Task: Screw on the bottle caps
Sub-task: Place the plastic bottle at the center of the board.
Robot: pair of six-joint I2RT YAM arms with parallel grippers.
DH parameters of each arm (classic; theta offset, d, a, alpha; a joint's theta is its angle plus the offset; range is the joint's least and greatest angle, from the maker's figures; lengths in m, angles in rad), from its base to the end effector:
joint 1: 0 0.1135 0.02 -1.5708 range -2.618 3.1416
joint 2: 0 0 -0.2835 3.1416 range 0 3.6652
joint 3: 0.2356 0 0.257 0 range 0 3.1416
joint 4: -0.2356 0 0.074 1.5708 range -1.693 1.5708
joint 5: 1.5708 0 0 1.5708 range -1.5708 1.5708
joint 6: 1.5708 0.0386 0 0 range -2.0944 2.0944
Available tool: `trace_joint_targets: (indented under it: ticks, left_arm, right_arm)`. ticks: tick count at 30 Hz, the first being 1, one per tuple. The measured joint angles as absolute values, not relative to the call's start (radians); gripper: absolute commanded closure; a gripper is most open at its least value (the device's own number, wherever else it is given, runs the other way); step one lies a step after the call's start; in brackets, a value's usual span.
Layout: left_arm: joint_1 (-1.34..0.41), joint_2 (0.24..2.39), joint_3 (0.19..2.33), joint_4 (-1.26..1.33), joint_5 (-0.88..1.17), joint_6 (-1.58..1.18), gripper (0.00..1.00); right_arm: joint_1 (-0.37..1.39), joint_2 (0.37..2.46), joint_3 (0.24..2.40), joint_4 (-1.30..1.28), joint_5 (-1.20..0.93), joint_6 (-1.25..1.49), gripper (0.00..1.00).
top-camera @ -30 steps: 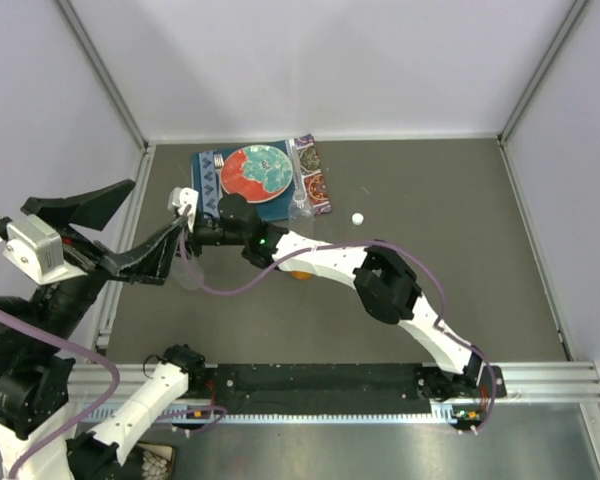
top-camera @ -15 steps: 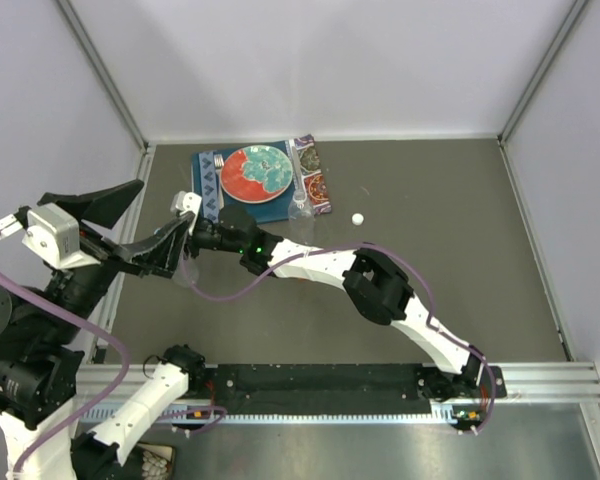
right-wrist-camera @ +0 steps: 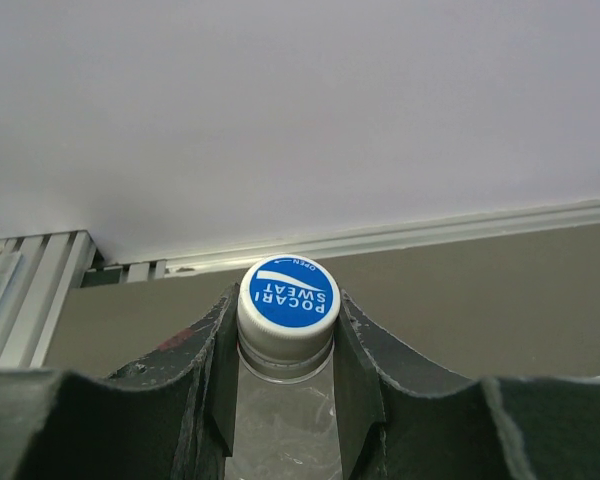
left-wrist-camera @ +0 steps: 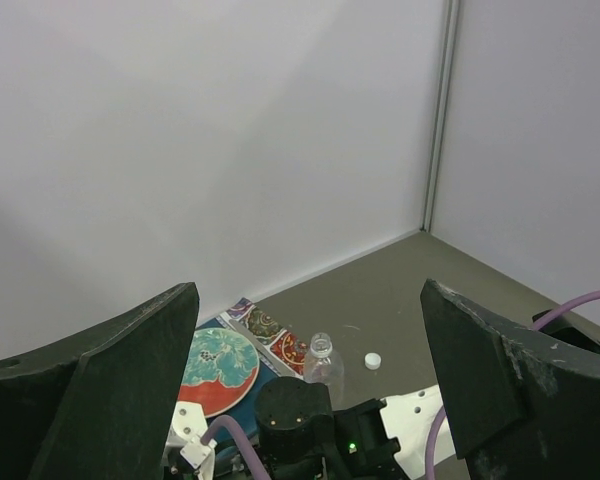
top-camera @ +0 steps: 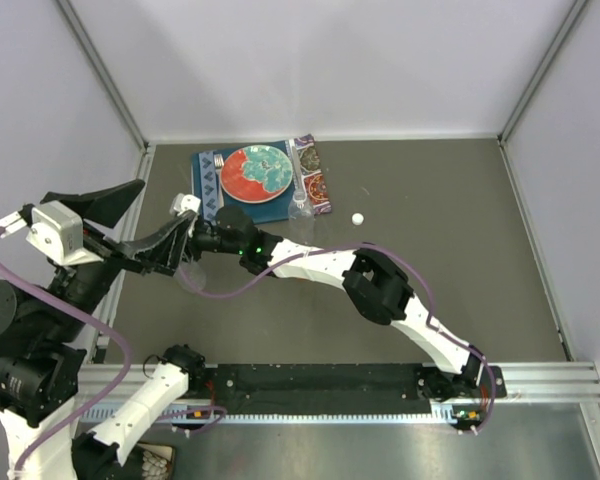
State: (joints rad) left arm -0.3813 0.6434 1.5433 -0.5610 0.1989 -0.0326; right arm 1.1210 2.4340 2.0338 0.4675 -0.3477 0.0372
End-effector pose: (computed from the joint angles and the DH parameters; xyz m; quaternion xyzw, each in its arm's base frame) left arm 0.0037 -0.0097 0.5538 0.1795 0.5521 -0.2230 0.7831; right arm 0.2486 0.5451 0.2631 -0.4552 0.5111 0.4926 0.5375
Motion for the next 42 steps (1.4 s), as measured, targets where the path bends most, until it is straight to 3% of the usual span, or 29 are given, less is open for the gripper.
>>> trace_joint_targets:
  ticks: [11,16,18,42]
  left_arm:
    - [-0.381,0.643,1.532,-0.561,0.191,-0.033,0.01]
    - [-0.38,0.643,1.532,-0.561,0.188,-0.033,0.01]
    - [-0.38,0.643,1.532,-0.561,0.186,-0.032,0.01]
    - [-0.377,0.643,1.529,-0.56,0.167,-0.032,0.01]
  right_arm:
    - [1.121,2.434,2.001,0.498,-0.357,0.033,0.81]
    - [1.121,2.434,1.988,0.524,-0.361,0.034,0.54]
    - [1.121,2.434,1.987,0.528,-0.363,0.036,0.48]
    - [1.124,2.434,2.03,0.429,-0.385,-0.01,0.31]
